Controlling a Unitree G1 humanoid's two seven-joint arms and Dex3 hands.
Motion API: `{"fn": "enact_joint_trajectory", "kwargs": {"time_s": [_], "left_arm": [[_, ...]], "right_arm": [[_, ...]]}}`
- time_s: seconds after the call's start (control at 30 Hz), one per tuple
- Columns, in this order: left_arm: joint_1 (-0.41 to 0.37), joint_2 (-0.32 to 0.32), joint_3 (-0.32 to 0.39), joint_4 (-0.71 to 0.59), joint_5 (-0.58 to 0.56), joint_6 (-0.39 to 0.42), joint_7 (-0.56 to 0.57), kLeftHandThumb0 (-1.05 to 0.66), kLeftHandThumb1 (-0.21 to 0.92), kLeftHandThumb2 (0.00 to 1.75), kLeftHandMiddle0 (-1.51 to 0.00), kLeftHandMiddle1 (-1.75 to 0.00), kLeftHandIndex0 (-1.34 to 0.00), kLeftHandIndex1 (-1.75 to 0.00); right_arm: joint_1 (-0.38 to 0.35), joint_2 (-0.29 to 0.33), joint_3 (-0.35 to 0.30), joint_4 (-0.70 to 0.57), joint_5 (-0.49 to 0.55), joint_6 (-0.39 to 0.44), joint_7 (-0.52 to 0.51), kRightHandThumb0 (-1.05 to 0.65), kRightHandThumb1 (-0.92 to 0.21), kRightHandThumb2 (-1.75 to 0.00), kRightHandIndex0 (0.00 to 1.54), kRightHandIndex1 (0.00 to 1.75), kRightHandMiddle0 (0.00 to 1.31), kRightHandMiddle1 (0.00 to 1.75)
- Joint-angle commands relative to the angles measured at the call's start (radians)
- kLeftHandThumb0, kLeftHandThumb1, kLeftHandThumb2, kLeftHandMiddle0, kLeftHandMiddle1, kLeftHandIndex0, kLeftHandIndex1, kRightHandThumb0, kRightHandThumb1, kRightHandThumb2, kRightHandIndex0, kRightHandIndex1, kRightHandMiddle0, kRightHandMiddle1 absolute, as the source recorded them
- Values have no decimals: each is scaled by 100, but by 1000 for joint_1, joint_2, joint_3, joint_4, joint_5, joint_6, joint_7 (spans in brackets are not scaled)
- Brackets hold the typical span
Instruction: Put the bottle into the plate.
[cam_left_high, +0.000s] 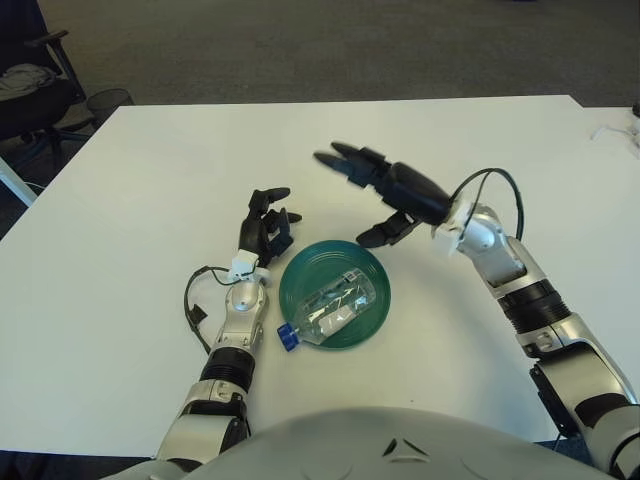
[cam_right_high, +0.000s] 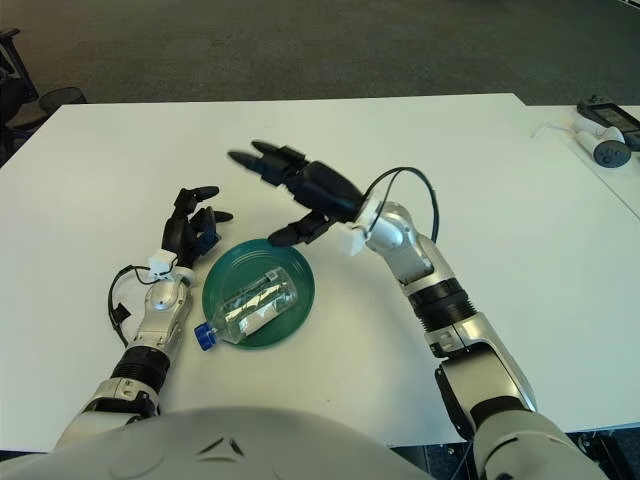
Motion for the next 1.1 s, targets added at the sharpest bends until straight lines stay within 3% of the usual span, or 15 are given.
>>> {"fn": "enact_joint_trajectory", "kwargs": {"time_s": [0.0, 0.07, 0.17, 0.27, 0.4, 0.5, 0.6, 0.8, 1.07], "left_arm": [[115, 1, -12, 91, 66, 26, 62, -40, 61, 94, -101, -174, -40, -174], [115, 2, -15, 93, 74, 30, 74, -41, 59, 97, -102, -174, -41, -174], [120, 8, -25, 84, 94, 59, 89, -41, 58, 98, -102, -175, -41, -175], [124, 12, -32, 71, 113, 90, 105, -41, 58, 97, -102, -175, -41, -175], [134, 7, -39, 36, 136, 142, 135, -40, 59, 96, -101, -175, -41, -175], [140, 4, -41, 17, 142, 164, 145, -40, 60, 96, -100, -175, -40, -175], [146, 4, -44, 2, 141, 177, 151, -40, 60, 95, -99, -175, -40, -175], [148, 9, -48, -6, 141, 190, 151, -40, 60, 95, -97, -175, -40, -175], [156, 13, -46, -15, 125, 187, 128, -40, 61, 93, -96, -175, -39, -175]], "right_arm": [[29, 115, -110, -25, 134, 67, -113, -100, -92, -49, 21, 3, 5, 25], [54, 170, -136, -55, 136, 88, -174, -93, -92, -45, 35, 3, 2, 51], [107, 225, -179, -50, 171, 91, -228, -84, -92, -43, 46, 6, 1, 72], [123, 243, -226, -5, 229, 94, -228, -77, -92, -43, 53, 8, 2, 81], [131, 284, -276, 19, 313, 147, -237, -67, -92, -47, 57, 13, 5, 88], [148, 308, -292, 10, 329, 170, -242, -63, -92, -54, 45, 48, 6, 95], [179, 337, -305, 44, 332, 149, -244, -62, -92, -59, 41, 63, 6, 98], [217, 408, -339, 238, 343, 40, -230, -61, -92, -65, 42, 74, 7, 103], [220, 488, -343, 369, 332, 23, -241, -60, -92, -69, 45, 80, 9, 108]]}}
